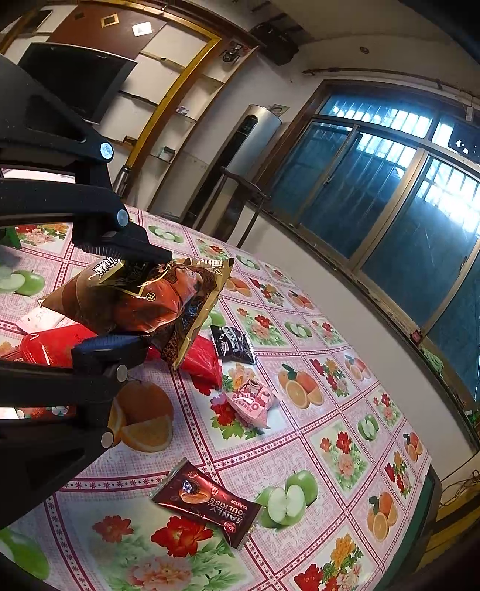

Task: Organize snacks
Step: 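Carry the green packet and gold-brown bag to the red box and release both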

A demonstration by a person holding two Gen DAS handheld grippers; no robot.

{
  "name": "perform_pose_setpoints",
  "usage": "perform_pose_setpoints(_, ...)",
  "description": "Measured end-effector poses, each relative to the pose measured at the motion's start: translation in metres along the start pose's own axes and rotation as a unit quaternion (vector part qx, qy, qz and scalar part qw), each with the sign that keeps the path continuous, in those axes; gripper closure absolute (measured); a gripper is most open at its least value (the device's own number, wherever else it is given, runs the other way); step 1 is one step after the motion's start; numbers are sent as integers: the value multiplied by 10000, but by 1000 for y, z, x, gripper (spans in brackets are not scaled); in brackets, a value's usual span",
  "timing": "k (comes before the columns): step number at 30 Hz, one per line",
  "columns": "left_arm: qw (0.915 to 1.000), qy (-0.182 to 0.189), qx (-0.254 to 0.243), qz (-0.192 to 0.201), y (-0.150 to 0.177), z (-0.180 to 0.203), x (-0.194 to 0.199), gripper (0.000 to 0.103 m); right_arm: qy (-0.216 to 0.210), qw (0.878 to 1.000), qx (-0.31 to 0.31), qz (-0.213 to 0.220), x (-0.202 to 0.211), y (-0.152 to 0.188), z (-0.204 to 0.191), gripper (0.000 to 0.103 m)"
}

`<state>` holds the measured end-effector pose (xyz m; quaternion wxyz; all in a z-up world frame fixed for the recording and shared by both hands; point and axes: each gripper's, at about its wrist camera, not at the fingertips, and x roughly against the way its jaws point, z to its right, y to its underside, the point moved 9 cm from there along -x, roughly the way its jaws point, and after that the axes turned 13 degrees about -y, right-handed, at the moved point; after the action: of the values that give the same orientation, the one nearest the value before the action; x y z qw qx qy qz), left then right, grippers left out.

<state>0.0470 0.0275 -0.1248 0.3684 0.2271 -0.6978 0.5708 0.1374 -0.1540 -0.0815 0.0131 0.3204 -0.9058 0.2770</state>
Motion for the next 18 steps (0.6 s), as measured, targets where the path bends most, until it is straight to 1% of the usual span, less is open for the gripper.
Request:
perform_pose_setpoints(4,10000,13,78,11,-2,-2,5,86,-78,10000,16,-16,0,0,-7,66)
perform_pose_setpoints(9,9995,-57,217,235,-9,-15,31,86,-251,9996,92,-113,-4,6,-17,66)
perform_pose_setpoints(15,9970,-320,498,502,-15,-55,66,86,-490,9985,58,-241,-10,17,-27,66)
perform_pose_setpoints(18,9939,-588,709,599,-13,-87,79,86,-454,9982,176,-354,-18,28,-37,65)
